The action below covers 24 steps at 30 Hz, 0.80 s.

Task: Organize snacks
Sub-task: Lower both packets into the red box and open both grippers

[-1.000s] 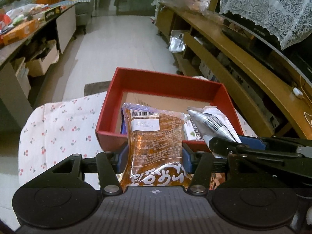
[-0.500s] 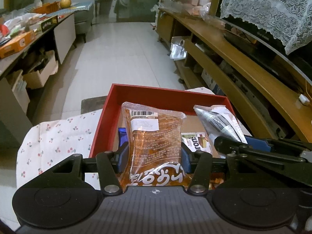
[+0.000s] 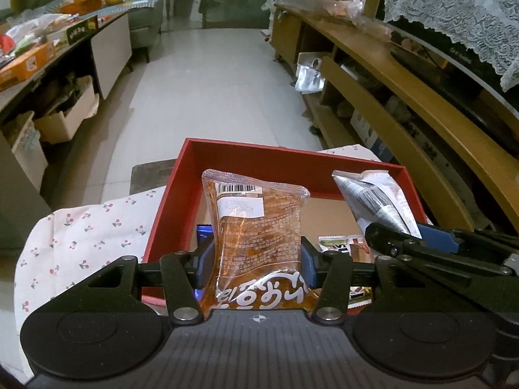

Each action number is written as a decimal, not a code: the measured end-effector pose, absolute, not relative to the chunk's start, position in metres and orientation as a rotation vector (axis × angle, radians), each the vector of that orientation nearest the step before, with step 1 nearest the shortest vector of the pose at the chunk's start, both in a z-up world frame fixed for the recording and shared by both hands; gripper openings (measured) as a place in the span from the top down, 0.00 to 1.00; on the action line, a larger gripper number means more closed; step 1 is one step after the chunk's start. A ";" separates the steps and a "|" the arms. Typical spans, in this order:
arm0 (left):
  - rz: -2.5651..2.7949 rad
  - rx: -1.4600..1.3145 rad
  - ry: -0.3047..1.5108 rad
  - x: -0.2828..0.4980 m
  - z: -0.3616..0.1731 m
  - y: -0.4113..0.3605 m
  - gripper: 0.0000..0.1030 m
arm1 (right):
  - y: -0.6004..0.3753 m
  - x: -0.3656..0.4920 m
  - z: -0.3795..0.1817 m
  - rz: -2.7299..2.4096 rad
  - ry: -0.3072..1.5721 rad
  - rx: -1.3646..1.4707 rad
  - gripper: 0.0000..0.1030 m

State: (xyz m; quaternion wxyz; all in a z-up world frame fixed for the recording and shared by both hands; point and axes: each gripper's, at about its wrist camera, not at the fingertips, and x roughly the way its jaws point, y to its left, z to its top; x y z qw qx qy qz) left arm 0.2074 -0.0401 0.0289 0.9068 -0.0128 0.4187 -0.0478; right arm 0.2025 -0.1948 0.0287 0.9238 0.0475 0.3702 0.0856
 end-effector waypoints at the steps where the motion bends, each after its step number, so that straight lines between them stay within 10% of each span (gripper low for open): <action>1: -0.096 -0.026 0.867 0.210 0.027 -0.041 0.43 | -0.195 0.205 0.027 0.173 0.762 0.094 0.53; 24: -0.038 -0.007 0.937 0.233 -0.010 -0.044 0.42 | -0.183 0.232 -0.009 0.167 0.803 0.019 0.53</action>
